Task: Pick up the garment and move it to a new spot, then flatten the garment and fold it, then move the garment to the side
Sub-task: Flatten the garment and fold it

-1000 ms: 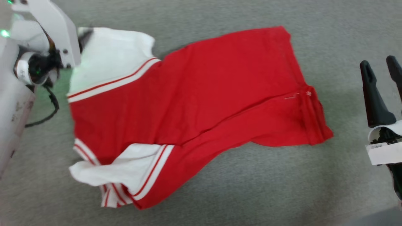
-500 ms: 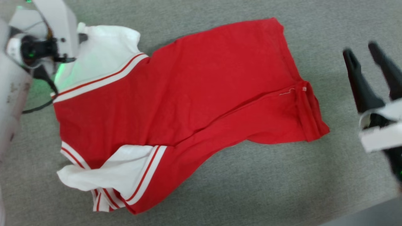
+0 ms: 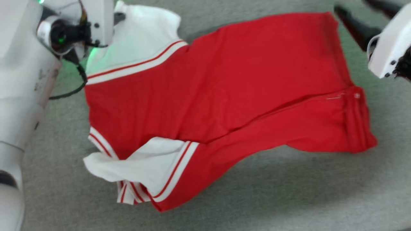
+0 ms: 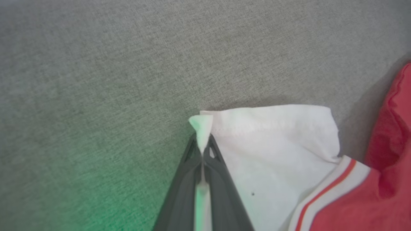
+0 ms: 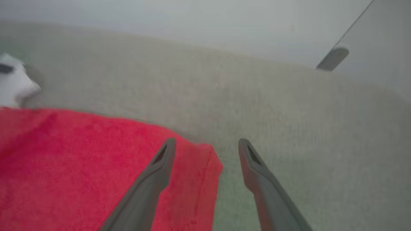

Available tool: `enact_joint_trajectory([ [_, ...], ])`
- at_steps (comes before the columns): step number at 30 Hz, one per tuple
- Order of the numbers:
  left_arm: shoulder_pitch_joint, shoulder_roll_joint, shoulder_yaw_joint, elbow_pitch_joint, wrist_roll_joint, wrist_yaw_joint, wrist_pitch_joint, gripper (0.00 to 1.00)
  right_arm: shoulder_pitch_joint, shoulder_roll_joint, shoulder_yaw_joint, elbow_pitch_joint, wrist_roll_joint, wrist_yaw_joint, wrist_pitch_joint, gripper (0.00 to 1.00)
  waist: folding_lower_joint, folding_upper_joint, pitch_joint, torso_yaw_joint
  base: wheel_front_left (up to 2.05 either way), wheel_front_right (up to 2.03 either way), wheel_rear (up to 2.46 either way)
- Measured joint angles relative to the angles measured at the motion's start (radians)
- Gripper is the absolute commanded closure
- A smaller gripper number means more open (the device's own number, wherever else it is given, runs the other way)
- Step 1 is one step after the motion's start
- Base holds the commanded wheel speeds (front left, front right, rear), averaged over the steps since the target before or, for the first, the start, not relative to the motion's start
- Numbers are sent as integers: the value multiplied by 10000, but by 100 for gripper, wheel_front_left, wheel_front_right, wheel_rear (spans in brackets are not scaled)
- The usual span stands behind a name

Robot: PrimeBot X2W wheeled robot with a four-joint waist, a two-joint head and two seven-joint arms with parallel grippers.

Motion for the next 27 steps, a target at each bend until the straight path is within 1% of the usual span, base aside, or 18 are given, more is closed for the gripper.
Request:
enact_joint_trajectory([
  [1,-40,-54,-4,-12,-2,-8,-17,100,-183,-125,403,309,63,-2,485,0,0,0,63,88,0,0,0],
  [3,-141,-142,-8,-33,-15,-54,-58,100,-547,-201,759,930,612,4,1195,0,0,0,192,244,0,0,0],
  [5,-220,-203,12,-63,-46,-90,-82,100,-872,-345,1179,1214,961,2,1720,0,0,0,339,363,0,0,0],
  [9,-489,-290,29,-169,-98,-132,-65,100,-1371,-591,1565,1538,1632,2,2155,0,0,0,638,578,0,0,0],
  [13,-588,-376,86,-247,-238,-176,-82,100,-1687,-823,1902,1685,1883,4,2171,0,0,0,851,785,0,0,0],
  [14,-589,-401,98,-257,-295,-176,-104,100,-1718,-872,2027,1651,1956,2,2201,45,0,0,885,831,0,0,0],
  [15,-589,-418,113,-270,-316,-178,-119,100,-1745,-926,2061,1653,2104,2,2176,78,0,0,909,870,0,0,0],
  [16,-589,-435,117,-288,-343,-178,-150,100,-1773,-980,2125,1670,2222,2,2132,100,0,0,923,906,0,0,0],
  [18,-553,-458,127,-320,-393,-180,-293,100,-1835,-1066,2313,1622,2337,-4,2088,100,0,0,901,960,0,0,0],
  [22,-309,-462,136,-336,-493,-176,-577,100,-1753,-1208,2627,1569,2529,-4,1662,100,0,0,675,1026,0,0,0],
  [27,270,-309,88,-727,-754,-173,-980,100,-1449,-1411,2930,1409,2892,-2,1279,100,0,0,178,1123,0,0,0],
])
